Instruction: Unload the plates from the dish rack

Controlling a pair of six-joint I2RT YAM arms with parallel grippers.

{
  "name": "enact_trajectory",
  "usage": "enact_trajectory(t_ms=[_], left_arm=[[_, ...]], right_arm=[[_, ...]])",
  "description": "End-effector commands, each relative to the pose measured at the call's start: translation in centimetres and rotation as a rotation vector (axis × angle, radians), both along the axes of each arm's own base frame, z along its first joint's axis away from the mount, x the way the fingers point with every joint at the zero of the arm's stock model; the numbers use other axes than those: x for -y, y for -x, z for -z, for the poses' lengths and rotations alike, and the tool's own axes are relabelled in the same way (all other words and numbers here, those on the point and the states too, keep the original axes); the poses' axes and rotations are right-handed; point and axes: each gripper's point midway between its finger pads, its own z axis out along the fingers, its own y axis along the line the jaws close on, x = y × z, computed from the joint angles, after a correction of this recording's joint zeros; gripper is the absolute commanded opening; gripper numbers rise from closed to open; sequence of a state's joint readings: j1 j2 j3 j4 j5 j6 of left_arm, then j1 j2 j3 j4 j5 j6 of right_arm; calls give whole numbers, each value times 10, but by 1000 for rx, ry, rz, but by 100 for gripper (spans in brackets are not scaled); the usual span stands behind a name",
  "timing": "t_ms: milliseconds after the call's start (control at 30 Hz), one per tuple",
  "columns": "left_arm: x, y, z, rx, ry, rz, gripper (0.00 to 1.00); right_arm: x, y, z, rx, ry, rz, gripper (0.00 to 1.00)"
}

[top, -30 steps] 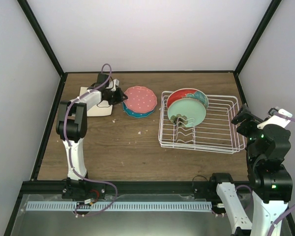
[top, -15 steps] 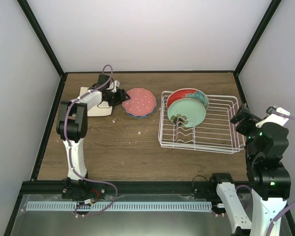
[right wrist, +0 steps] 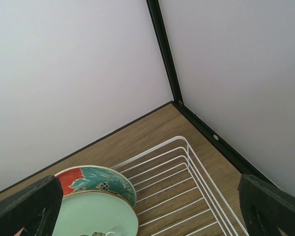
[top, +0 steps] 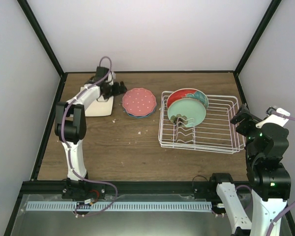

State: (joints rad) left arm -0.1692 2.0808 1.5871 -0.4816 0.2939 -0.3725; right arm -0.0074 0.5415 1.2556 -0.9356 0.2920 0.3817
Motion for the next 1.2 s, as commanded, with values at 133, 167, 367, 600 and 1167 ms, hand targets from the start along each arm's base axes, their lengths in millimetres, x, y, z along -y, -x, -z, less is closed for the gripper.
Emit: enact_trajectory(t_ms=[133,167,367,600,1167], left_arm=[[131,6,-277,817,68,556,90],[156,27,-288,885,51,681,89],[253,125,-276,1072,-81,1115,72],[302,169,-216,1142,-277,1317,54],[339,137,-149,1137,-450,1337,51]], right_arm=[[-3,-2,-2,22,-5,-18,100],[-4,-4,-2,26,-9,-23,100],[-5,-7,-9,40,-7,-31,100],[0,6,-12,37,10,-4,100],[0,13,-13,17,50,-9,100]])
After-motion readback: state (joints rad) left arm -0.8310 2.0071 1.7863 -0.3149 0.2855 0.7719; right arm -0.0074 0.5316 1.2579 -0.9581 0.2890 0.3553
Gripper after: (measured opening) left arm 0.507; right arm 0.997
